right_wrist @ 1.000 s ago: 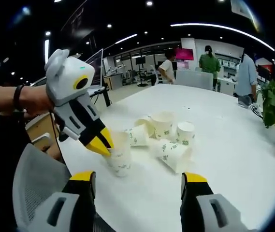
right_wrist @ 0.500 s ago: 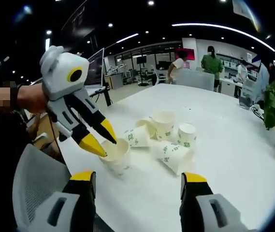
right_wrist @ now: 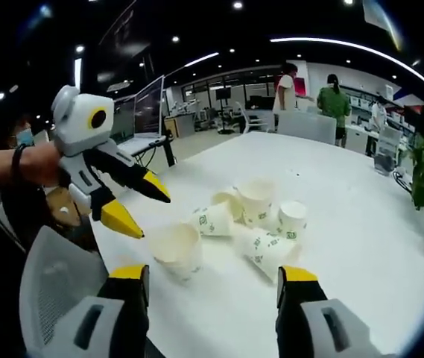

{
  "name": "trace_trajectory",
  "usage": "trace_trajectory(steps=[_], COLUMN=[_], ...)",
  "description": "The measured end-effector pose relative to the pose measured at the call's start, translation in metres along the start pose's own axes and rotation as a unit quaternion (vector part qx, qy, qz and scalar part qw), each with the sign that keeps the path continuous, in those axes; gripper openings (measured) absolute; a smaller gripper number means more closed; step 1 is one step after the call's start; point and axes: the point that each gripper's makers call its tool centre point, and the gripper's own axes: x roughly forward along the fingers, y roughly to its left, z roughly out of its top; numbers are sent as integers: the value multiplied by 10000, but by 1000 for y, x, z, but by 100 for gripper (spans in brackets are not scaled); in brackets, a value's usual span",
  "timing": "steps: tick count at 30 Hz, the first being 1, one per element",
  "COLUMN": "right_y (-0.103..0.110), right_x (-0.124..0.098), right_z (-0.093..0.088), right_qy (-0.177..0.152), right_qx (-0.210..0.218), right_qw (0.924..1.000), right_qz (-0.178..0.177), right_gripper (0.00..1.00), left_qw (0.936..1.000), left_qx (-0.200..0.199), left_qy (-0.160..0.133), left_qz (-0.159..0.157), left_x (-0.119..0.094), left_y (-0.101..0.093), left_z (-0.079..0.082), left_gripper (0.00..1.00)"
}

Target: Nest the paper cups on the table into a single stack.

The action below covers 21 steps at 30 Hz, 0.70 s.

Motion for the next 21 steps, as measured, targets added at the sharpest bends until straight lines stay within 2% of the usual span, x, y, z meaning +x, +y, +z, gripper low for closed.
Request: trace_trajectory(steps=[3, 8, 14, 21], right_y=[2, 2, 0, -7], right_x=[3, 8, 19, 37], right_z=[6, 15, 25, 32], right_qy=[9, -38, -1, 96], right_qx=[18, 78, -79, -217], right_qw=[10000, 9999, 9998, 9995], right_qz=[64, 100, 165, 230], right_gripper=[70, 69, 69, 69], left_qw=[9990, 9970, 9916, 9853], left_qx=[-413, -652, -909, -1236], left_qy=[-72, -263, -537, -594], left_qz=[122, 340, 750, 1016], left_x=[-7, -15, -32, -45], left_y=[4, 13, 31, 45], left_z=[-7, -14, -21, -36], left_gripper=[51, 65, 72, 84])
